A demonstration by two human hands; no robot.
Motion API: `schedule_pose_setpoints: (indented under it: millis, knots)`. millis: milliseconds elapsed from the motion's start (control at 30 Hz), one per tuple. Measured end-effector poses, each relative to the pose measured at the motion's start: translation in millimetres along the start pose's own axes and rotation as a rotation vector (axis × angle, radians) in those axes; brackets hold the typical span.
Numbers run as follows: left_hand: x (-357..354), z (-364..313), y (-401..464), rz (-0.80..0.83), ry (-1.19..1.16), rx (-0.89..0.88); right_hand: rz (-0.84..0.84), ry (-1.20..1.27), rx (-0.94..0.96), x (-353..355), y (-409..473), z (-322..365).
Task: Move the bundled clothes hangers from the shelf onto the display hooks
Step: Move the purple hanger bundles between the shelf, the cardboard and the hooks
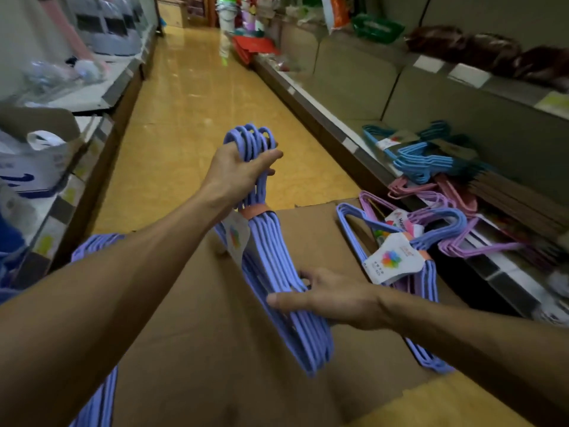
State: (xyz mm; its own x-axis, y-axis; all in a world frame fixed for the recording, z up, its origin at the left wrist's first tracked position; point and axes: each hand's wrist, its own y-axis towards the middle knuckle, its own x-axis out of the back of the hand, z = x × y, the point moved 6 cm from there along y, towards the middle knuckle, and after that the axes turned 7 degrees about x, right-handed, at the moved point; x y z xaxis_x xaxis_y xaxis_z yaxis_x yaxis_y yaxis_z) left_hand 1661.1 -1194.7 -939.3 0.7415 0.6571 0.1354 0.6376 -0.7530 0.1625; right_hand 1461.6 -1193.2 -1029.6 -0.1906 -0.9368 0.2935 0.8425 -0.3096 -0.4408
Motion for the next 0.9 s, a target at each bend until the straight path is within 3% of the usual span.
schedule_pose_setpoints:
  millis: [100, 233, 467, 600, 733, 900]
  knots:
    - [1, 6, -6, 0.015, -0.082, 0.012, -0.065, 0.377, -0.015, -21, 7, -16]
    - [0, 12, -16, 0.047, -0.119, 0.053, 0.004, 0.743, 0.032, -42, 21, -22]
    - [41, 27, -34, 0.052, -0.020, 0.198, 0.082, 0.785, 0.073, -74, 56, -15]
    - [72, 34, -55, 0.081, 0.143, 0.281, 0.260, 0.807, 0.060, -103, 70, -7]
    - [96, 37, -79, 0.103, 0.142, 0.316, 0.359, 0.811, 0.117, -122, 84, 7]
    - [152, 31, -101, -0.069, 0.382, 0.358, 0.329, 0.740, 0.220, -145, 103, 24]
